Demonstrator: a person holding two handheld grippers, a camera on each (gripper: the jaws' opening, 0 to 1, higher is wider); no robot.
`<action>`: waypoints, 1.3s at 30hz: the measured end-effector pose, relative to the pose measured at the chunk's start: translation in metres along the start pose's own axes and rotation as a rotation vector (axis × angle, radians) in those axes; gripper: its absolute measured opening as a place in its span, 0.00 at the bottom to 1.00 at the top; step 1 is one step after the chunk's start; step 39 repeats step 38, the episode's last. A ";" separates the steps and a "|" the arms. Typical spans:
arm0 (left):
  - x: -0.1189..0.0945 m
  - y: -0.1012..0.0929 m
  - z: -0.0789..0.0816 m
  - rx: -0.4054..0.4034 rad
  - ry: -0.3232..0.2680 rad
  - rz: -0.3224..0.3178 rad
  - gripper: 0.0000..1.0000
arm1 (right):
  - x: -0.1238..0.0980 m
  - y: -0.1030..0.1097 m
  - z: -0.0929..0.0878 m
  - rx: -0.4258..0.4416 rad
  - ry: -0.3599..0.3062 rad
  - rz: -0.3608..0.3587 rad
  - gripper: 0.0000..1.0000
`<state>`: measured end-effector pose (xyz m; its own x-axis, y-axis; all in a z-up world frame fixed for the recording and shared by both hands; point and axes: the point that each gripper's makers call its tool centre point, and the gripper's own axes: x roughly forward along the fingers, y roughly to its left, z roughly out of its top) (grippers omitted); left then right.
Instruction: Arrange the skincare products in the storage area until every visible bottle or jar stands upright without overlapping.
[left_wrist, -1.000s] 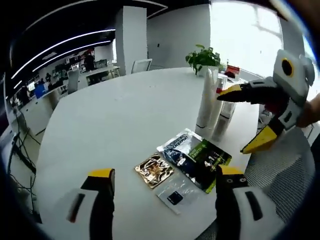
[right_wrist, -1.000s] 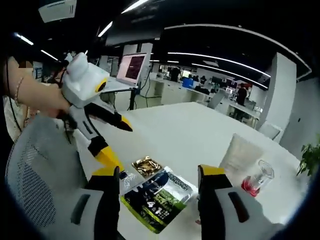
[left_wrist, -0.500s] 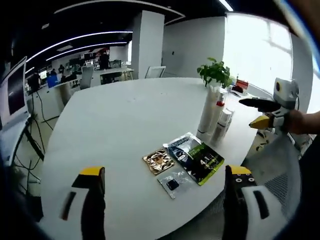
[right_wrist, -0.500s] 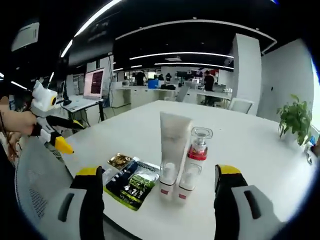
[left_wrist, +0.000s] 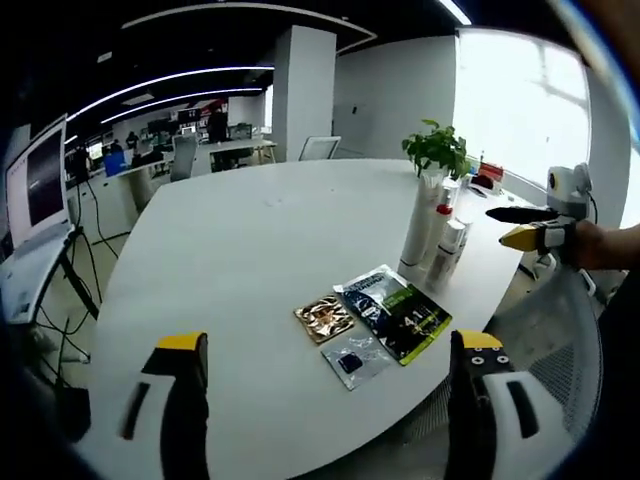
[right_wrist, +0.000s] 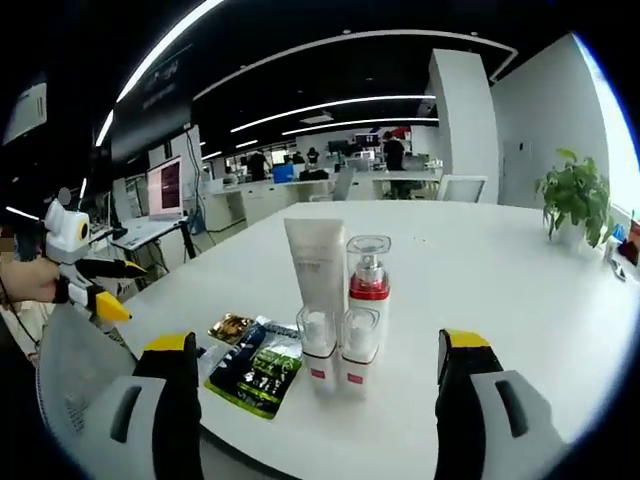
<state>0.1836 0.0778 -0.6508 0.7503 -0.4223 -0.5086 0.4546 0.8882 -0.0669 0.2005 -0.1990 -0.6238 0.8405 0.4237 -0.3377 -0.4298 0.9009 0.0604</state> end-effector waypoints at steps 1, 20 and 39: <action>0.000 -0.001 0.000 0.002 0.000 0.000 0.99 | 0.000 0.002 0.000 0.000 0.002 0.004 0.99; 0.000 0.001 -0.002 -0.001 0.007 0.005 0.99 | 0.001 0.001 -0.006 0.001 0.027 0.001 0.98; 0.000 -0.001 -0.003 -0.006 0.015 0.001 0.99 | 0.003 -0.002 -0.010 0.004 0.042 -0.007 0.97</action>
